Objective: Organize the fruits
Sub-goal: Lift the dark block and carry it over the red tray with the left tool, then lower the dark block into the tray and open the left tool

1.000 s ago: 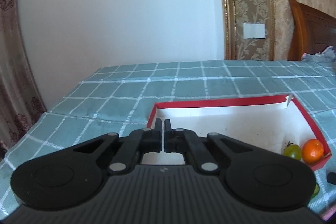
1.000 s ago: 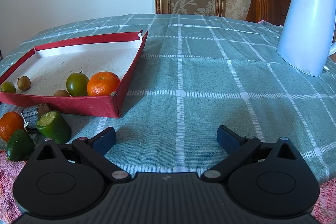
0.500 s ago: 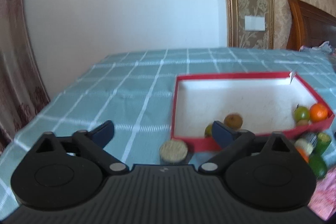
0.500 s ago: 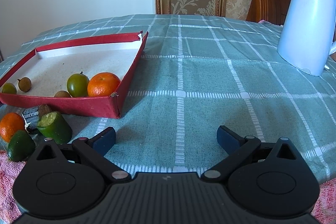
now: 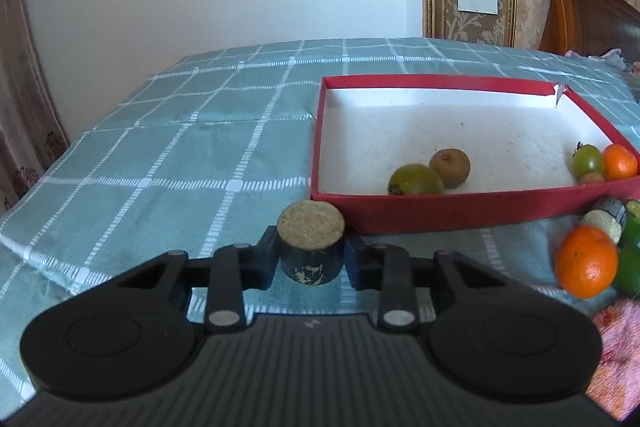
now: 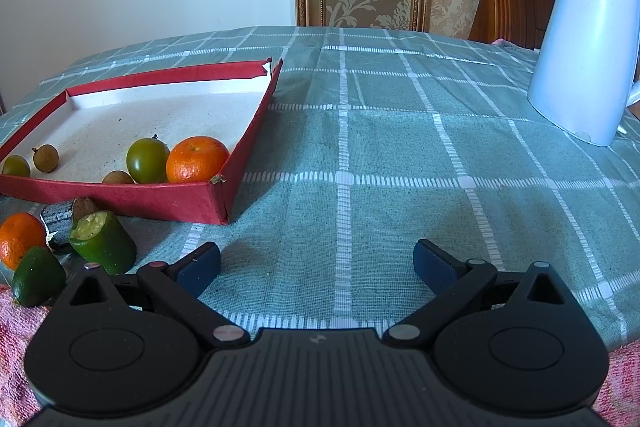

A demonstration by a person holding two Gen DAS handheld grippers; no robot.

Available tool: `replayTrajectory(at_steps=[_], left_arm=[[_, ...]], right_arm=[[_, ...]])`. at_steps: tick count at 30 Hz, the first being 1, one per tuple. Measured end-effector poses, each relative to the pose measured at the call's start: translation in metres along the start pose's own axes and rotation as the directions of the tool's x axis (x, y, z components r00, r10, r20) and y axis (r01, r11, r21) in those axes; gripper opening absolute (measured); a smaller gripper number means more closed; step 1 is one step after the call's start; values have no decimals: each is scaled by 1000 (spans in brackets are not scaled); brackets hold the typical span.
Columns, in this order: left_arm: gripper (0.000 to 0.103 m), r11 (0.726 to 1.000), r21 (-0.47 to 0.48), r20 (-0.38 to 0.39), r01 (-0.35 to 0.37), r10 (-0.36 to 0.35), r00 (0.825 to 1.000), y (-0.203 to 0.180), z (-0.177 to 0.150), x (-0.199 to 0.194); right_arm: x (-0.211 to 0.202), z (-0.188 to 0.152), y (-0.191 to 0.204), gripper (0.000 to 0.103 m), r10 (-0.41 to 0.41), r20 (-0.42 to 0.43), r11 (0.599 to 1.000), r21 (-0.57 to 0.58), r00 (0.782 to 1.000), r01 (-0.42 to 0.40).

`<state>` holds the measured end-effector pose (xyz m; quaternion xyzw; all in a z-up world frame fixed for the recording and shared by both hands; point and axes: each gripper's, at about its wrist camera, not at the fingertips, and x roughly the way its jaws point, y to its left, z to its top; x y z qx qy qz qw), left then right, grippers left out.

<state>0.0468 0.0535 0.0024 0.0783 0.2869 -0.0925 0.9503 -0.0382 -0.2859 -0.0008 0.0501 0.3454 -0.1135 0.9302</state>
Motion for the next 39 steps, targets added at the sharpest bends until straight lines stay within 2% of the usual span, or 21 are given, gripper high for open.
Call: replayTrajectory(at_steps=[5,12,17,23,24,25,26,27,28,33,39], left_arm=[[30,1000,-6,9,-9,9,1000,0,-1,-5],[30,999,26,95,26,-28,995,-15,23,-29],[30,998,33,85,47,-50,995,-29,45,-8],[31,998,66,57,18,-22,998,-46,51,22],[36,998,65,59,12,-15,998,-47,51,23],[54,998,63,63,4,-8,998,-47,51,23],[64,998,59,76,-6,1,997,-47,51,21],[80,998,58,96,-19,13,995,-47,50,19],[85,998,58,114,-33,26,993,-47,49,15],[102,998,13,135,-60,57,989,-37,40,-4],[103,993,-114,111,-27,39,993,-13,14,-24]], right_arm=[[0,0,0,103,0,0,1000,0,1000,0],[0,0,0,103,-1,0,1000,0,1000,1],[0,0,0,103,0,0,1000,0,1000,0],[0,0,0,103,-1,-1,1000,0,1000,1],[0,0,0,103,-1,-1,1000,0,1000,1],[0,0,0,103,0,0,1000,0,1000,0],[0,0,0,103,0,0,1000,0,1000,0],[0,0,0,103,-1,-1,1000,0,1000,1],[0,0,0,103,-1,-1,1000,0,1000,1],[0,0,0,103,2,0,1000,2,1000,-2],[-1,0,-3,103,33,12,999,21,999,-33]])
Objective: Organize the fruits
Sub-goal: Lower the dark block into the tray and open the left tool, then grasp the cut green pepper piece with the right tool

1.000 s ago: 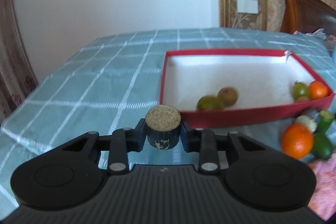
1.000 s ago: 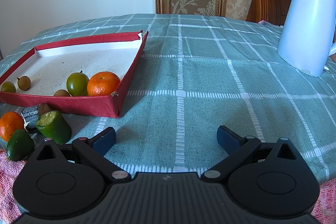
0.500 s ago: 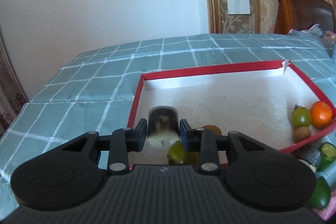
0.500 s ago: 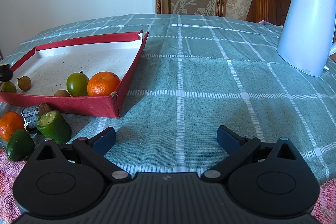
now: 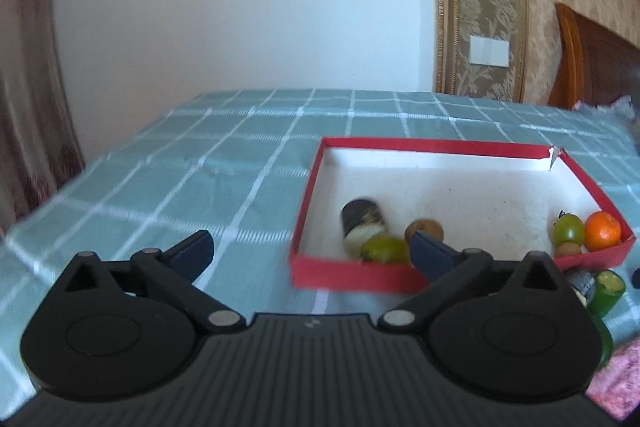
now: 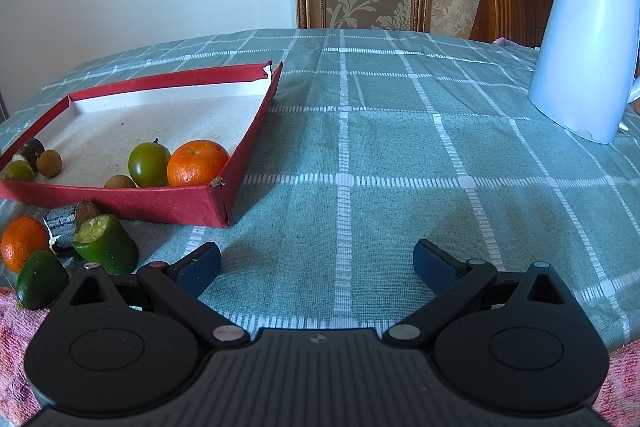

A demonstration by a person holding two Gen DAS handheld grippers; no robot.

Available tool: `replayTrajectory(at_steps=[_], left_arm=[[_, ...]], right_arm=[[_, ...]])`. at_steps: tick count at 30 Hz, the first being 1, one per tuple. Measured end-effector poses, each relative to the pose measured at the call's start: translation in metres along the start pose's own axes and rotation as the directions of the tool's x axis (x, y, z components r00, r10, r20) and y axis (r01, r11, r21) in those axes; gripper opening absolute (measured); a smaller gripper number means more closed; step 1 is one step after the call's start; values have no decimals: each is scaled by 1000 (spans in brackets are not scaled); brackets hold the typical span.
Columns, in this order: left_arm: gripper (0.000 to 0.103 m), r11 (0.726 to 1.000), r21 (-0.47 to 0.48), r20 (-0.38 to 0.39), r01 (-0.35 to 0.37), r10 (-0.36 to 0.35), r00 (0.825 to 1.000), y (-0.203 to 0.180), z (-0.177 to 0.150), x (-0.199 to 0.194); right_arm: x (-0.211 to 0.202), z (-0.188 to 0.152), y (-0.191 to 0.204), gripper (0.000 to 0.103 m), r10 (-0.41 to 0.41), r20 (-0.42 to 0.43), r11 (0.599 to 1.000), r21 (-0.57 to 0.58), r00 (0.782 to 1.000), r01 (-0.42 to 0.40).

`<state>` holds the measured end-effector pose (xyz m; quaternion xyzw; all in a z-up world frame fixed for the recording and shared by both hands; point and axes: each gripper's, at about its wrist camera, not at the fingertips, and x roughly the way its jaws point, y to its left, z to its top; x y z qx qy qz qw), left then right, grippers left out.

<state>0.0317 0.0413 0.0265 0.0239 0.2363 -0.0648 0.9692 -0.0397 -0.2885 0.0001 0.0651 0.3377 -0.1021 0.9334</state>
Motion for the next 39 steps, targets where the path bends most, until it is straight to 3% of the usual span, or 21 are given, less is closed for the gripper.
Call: replayTrajectory(at_steps=[3,7,10,15,18,21,27,30,39], left_arm=[[103,999,-30,-37,-10,9,999,8,-11,2],[103,999,-53,-58,-8,5,998,14,-22,3],[103,999,-53,-44,1,-4,999,14,-23,0],[103,999,-43,-90,0,-4,996,12,-23,7],[103,999,-50,-88,3,-8,996,14,-23,7],[103,999,-53,-91,2,-7,996,14,-24,7],[103,998,-59,-97,8,-13,995,15,-23,8],[103,998,-62,-103,7,-13,995,15,-23,9],[103,998,-69,-106,3,-10,994,15,-23,9]], right_arm=[[-9,-1,-1,103,72,49,997,-11,996,-71],[-31,-8,15,103,167,143,985,-64,976,-159],[-37,-12,37,103,173,156,974,-176,972,-145],[-41,-14,57,101,211,160,948,-275,964,-162],[-37,-15,65,90,221,132,935,-309,966,-172],[-30,-15,70,70,231,89,925,-330,969,-190],[-26,-14,76,69,230,65,912,-363,971,-192],[-23,-13,80,58,248,41,902,-375,968,-215],[-16,-10,88,38,283,3,883,-391,959,-259]])
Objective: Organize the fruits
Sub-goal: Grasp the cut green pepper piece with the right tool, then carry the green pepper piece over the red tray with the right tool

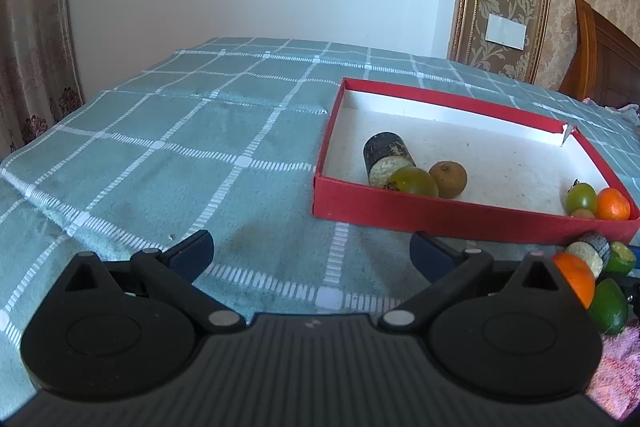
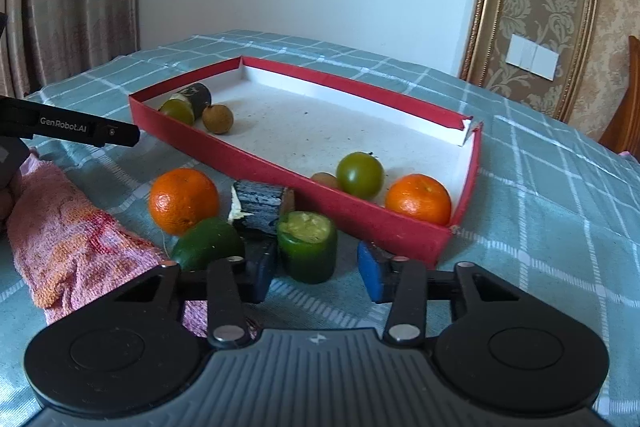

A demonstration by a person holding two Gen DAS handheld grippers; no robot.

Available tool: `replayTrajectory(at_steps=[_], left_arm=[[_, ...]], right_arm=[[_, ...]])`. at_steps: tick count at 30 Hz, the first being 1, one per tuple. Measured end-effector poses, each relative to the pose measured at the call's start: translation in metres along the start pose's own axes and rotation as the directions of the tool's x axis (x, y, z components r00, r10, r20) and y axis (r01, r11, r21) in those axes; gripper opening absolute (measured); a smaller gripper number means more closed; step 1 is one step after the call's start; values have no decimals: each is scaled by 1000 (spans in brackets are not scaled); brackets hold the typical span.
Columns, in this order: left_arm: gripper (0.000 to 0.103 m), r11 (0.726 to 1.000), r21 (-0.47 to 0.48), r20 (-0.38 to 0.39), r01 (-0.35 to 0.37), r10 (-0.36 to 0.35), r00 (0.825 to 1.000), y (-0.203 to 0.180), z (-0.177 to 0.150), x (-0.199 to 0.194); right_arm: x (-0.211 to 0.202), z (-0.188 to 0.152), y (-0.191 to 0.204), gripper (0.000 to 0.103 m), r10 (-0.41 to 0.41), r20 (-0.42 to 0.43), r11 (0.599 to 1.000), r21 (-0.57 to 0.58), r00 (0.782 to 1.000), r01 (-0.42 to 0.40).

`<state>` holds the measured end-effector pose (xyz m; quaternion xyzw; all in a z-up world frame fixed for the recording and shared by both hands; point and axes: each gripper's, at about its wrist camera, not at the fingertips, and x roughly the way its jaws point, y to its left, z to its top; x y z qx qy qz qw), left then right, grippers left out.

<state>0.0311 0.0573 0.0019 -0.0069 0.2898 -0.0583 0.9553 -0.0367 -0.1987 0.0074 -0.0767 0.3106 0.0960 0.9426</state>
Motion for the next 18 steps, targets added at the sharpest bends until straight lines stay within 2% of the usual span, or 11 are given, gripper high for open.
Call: replayTrajectory(at_steps=[7,18], left_arm=[[103,1000,-10,-4,-2,2,1000,1,0,1],[103,999,-33,-15,-4,3,1000,5,1,2]], right_arm=[[0,0,2,30,14,4,1000,-3,1000,-14],[-22,-3,-8,30,2,71,998,62,997,-6]])
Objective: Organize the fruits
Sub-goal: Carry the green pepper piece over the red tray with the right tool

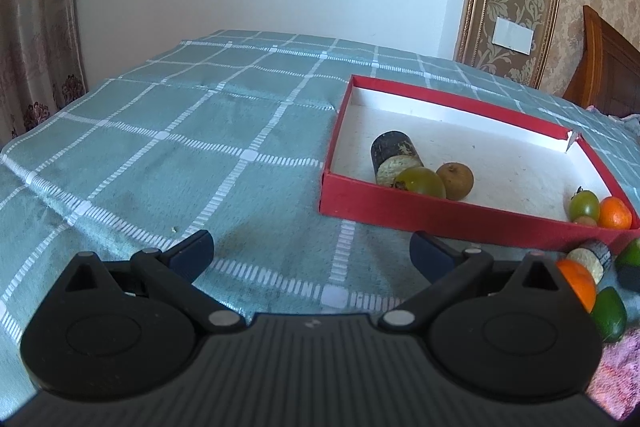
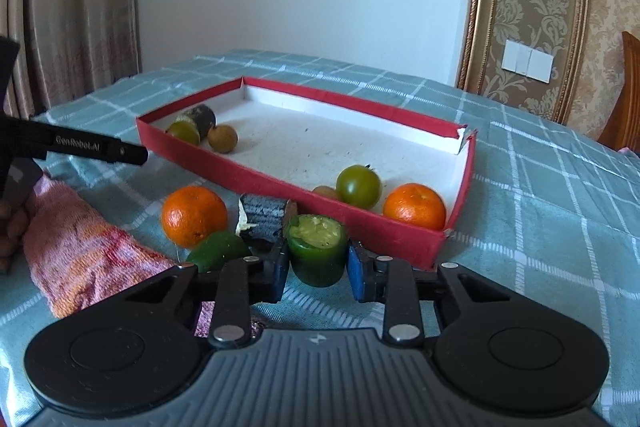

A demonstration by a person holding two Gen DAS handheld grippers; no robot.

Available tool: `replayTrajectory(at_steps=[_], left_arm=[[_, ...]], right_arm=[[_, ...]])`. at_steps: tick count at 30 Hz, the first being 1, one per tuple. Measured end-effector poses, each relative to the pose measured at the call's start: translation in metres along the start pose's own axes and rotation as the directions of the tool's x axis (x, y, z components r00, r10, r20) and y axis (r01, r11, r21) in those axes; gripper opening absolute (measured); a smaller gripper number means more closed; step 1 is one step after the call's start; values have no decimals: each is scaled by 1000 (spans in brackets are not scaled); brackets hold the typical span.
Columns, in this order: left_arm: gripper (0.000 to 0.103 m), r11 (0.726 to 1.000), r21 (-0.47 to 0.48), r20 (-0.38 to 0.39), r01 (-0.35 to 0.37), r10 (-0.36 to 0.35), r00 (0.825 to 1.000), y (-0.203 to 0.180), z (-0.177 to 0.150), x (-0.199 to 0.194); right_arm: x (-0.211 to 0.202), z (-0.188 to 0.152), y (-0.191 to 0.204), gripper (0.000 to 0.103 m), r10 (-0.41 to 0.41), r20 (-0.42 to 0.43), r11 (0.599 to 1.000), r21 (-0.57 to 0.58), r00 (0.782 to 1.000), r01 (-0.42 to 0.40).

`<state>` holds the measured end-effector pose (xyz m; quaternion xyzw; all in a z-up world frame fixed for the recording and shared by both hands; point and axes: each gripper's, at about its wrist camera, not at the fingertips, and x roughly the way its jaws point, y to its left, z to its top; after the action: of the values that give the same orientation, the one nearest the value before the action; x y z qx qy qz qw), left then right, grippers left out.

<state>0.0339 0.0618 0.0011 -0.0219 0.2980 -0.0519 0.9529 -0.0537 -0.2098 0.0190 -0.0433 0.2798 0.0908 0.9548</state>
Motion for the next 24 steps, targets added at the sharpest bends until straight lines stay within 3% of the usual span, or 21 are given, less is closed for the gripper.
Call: replayTrajectory(at_steps=[16,24], left_arm=[[103,1000,9,-8,-9,9,1000,-3,1,1],[103,1000,10,-6,-11,11,1000,-3,1,1]], right_arm=[[-7,62,-40,30,-83,146,991,121,986,65],[30,74,-61,30,-91,66,979,190,994,77]])
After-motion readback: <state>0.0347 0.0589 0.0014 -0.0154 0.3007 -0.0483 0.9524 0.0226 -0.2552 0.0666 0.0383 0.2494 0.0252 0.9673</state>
